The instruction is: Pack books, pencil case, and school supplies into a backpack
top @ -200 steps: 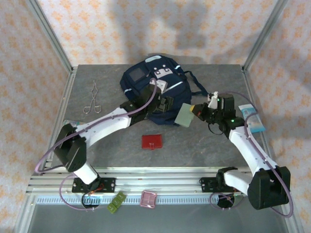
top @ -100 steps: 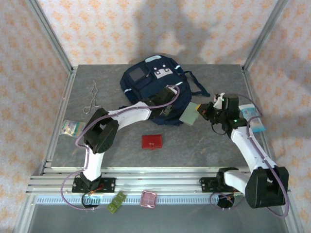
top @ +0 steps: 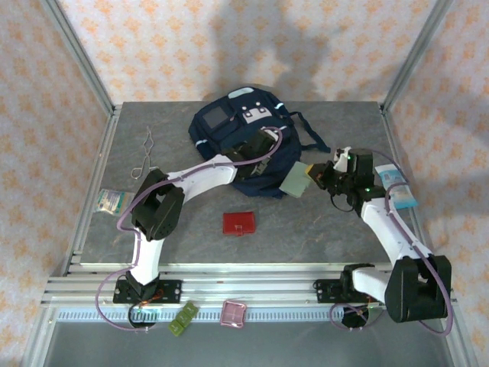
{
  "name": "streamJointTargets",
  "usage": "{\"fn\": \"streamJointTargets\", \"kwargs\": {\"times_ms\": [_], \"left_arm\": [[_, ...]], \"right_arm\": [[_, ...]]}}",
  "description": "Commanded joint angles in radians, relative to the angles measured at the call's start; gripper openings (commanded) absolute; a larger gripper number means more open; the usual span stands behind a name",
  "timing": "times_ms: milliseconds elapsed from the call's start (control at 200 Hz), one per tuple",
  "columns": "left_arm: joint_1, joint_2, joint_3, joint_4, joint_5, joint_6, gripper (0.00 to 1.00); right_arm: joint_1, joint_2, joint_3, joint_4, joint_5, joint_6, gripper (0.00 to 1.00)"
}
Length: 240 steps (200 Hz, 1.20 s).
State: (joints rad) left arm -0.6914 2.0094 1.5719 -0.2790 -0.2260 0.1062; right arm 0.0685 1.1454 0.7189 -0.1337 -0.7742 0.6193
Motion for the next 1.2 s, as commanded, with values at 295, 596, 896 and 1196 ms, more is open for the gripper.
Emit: {"fn": "streamJointTargets", "kwargs": {"times_ms": [295, 596, 896, 1196], "left_arm": [[0.027, -0.095, 0.130, -0.043, -0.084, 0.015, 0.00], [0.035, -0.095, 0.225, -0.099, -0.063, -0.002, 0.00], [0.038, -0.095, 0.284, -0.119, 0.022, -0.073, 0.00], [0.038, -0.095, 0.289, -0.106, 0.113, -0.123, 0.00]], "right_arm": [[0.084, 0.203, 0.105, 0.342, -0.035, 0.171, 0.00], [0.137, 0.436, 0.239, 0.601, 0.008, 0.369, 0.00], [0.204, 0.717, 0.368, 0.770, 0.057, 0.578, 0.00], [0.311, 0.888, 0.511, 0.818, 0.168, 0.678, 0.02]]}}
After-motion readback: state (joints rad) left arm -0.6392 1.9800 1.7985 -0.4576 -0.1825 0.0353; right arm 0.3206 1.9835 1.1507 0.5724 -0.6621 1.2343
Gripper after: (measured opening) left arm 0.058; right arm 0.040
